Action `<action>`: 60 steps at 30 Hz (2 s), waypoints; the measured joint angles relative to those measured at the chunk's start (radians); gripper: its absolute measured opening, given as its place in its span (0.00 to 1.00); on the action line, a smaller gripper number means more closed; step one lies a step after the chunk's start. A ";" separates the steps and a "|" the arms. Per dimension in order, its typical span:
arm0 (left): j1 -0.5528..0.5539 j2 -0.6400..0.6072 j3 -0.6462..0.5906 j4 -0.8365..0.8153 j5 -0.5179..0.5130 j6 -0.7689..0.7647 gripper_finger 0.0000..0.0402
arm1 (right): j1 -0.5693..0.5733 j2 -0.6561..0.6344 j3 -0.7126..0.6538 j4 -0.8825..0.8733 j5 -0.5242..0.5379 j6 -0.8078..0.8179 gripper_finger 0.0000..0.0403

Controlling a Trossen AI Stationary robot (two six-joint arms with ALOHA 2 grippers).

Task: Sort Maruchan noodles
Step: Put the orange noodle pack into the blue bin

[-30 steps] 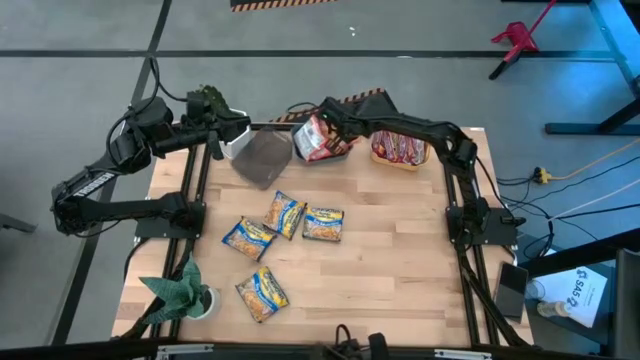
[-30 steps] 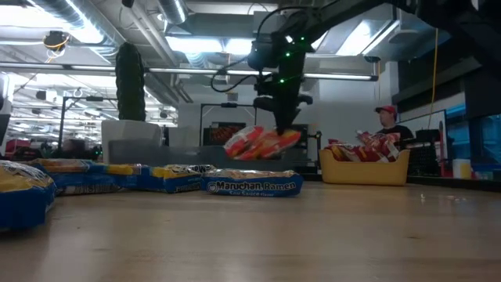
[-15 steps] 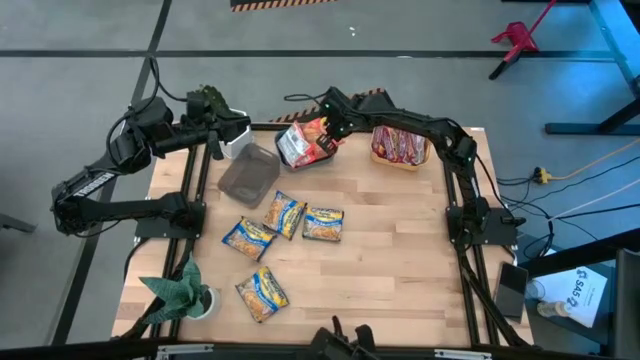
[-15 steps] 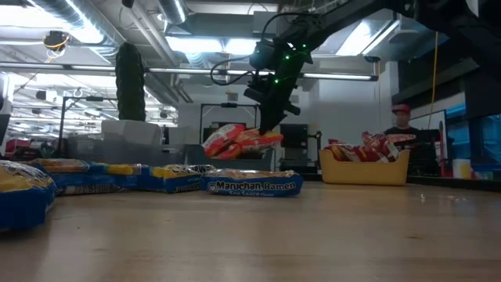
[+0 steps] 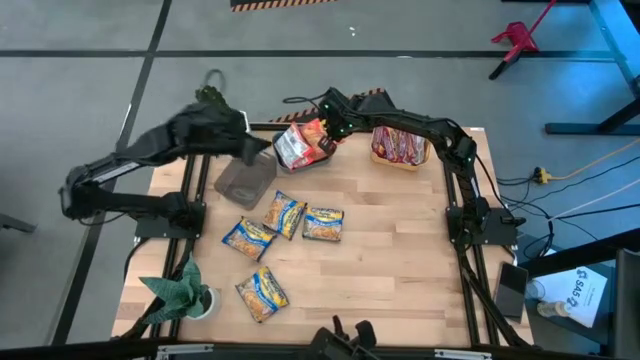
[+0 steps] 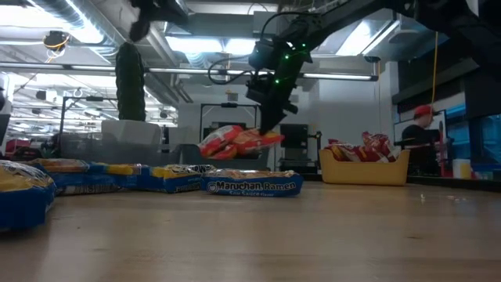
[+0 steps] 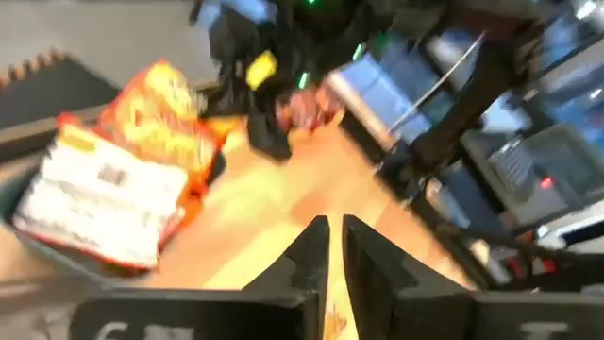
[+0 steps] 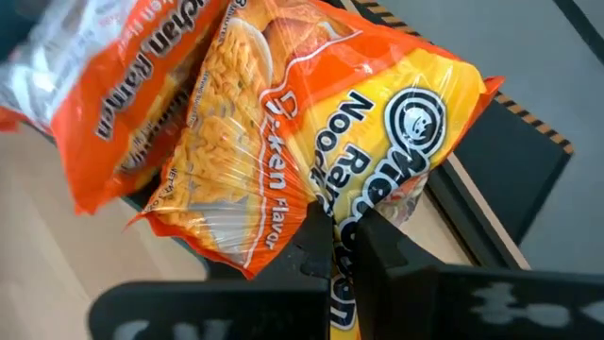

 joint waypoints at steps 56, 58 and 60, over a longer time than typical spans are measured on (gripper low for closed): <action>0.004 0.771 -0.001 0.166 -0.156 -0.008 0.00 | -0.003 -0.005 -0.002 -0.138 0.005 -0.156 0.00; 0.012 0.771 -0.002 0.164 -0.157 0.006 0.00 | -0.005 -0.005 -0.002 -0.115 -0.038 -0.170 0.00; 0.020 0.772 -0.002 0.171 -0.164 0.011 0.00 | -0.001 -0.005 -0.001 -0.105 -0.094 -0.174 0.00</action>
